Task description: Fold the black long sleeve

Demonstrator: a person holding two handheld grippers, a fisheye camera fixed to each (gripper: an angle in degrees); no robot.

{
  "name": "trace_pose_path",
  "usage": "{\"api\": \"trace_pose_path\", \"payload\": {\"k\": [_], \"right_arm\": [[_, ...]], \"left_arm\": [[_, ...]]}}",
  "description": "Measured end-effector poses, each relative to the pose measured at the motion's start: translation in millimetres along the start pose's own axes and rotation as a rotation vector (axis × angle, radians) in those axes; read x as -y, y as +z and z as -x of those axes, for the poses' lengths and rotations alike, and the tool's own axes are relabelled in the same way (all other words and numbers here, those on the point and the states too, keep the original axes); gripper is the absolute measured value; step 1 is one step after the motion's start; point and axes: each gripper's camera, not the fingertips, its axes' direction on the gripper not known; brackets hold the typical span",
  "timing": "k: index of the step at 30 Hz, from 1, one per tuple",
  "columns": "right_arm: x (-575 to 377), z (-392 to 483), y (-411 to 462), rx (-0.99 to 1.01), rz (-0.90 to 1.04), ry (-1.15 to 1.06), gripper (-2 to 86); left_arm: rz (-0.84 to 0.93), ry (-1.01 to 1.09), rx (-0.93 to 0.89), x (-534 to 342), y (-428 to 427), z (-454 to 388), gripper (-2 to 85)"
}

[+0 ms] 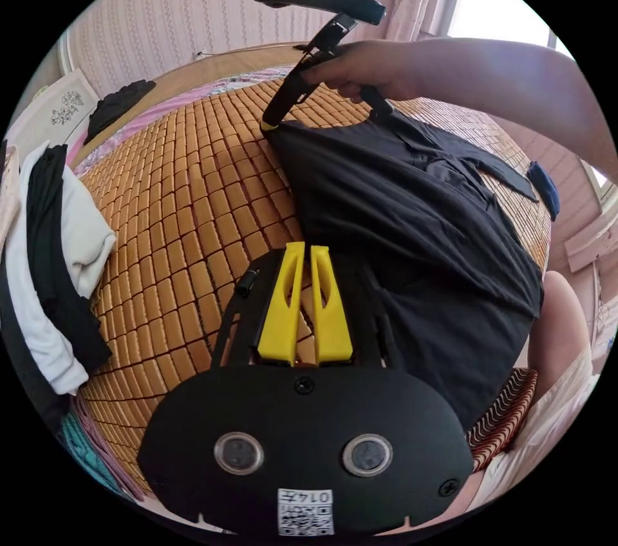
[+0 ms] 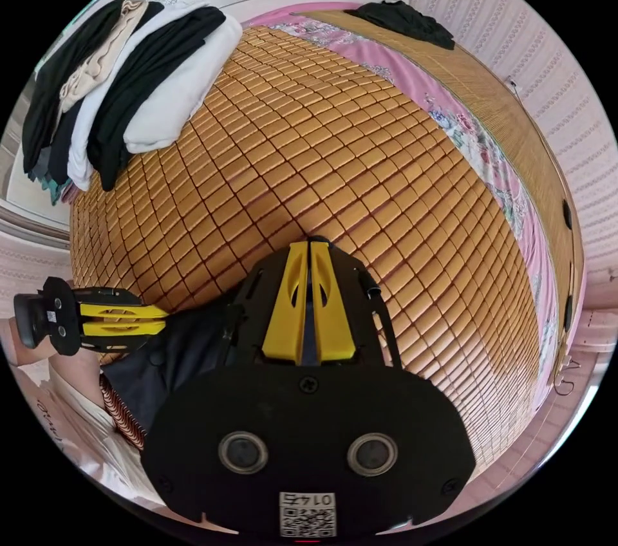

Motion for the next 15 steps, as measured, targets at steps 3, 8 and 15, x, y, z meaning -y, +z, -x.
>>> {"api": "trace_pose_path", "payload": {"k": [3, 8, 15], "right_arm": [[5, 7, -9, -0.059, 0.027, 0.003, 0.4], [-14, 1, -82, -0.198, -0.065, 0.060, 8.9], [-218, 31, -230, -0.318, -0.297, 0.052, 10.6]], "left_arm": [[-0.014, -0.070, -0.054, -8, 8, 13, -0.9], [-0.015, -0.209, -0.083, -27, 13, 34, -1.0], [-0.073, -0.083, -0.098, -64, -16, -20, -0.9]]}}
